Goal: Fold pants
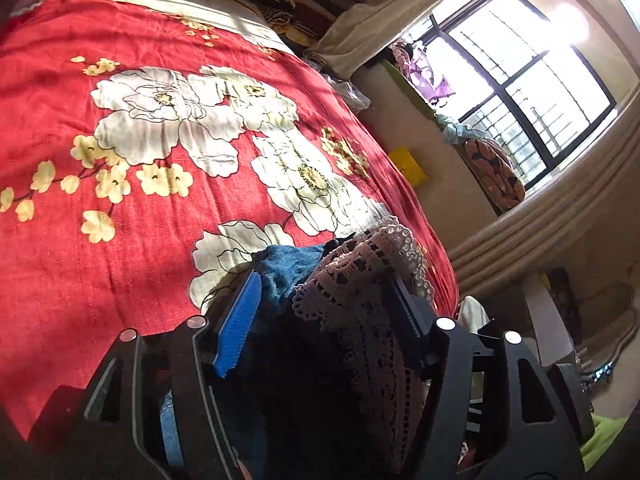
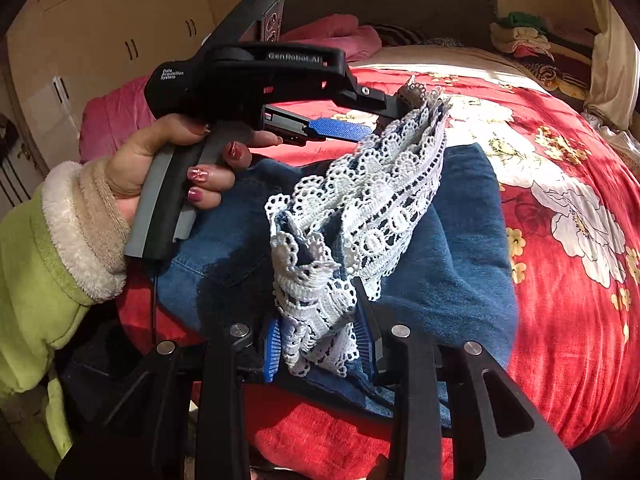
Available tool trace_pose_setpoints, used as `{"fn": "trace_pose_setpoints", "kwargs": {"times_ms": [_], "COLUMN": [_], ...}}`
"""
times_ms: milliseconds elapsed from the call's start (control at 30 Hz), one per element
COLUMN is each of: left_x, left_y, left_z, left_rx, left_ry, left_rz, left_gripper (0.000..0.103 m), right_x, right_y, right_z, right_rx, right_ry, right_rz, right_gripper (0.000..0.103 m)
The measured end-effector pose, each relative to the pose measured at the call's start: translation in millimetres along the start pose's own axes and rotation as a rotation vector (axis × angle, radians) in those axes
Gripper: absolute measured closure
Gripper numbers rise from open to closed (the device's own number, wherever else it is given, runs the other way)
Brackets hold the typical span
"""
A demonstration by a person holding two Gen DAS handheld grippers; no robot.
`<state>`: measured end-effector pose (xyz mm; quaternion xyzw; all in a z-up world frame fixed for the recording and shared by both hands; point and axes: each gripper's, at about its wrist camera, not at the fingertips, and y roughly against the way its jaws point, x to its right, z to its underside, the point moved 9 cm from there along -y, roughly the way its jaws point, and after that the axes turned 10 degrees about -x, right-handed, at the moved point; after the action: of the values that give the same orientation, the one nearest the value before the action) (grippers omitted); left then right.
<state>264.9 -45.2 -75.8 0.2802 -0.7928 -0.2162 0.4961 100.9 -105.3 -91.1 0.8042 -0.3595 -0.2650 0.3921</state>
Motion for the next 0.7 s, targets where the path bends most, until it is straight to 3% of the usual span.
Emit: {"fn": "trace_pose_setpoints", "kwargs": {"times_ms": [133,233,333,433,533,633,700], "left_x": [-11,-10,-14,-17,-22,-25,-25], "left_y": [27,36,29,20,11,5,3], "left_z": [7,16,27,30,25,21,21], "left_rx": [0.051,0.053,0.022,0.006,-0.015,-0.032,-0.044], "left_ry": [0.082,0.115,0.135,0.141,0.166,0.160,0.156], "left_rz": [0.045,0.092,0.074,0.042,0.030,0.009,-0.005], "left_gripper": [0.036,0.024,0.023,0.023,0.023,0.025,0.047], "right_x": [-16,-27,-45,-43,-18,33,74], "right_y": [-11,-19,-16,0,30,52,54], "right_z": [5,6,14,12,2,-15,-26], "right_rx": [-0.025,-0.040,-0.050,-0.019,0.054,0.117,0.120], "right_ry": [0.060,0.085,0.107,0.077,-0.038,-0.180,-0.256], "right_rz": [-0.001,-0.044,-0.056,-0.108,-0.174,-0.166,-0.115], "right_gripper": [0.064,0.060,0.046,0.045,0.043,0.035,0.035]}}
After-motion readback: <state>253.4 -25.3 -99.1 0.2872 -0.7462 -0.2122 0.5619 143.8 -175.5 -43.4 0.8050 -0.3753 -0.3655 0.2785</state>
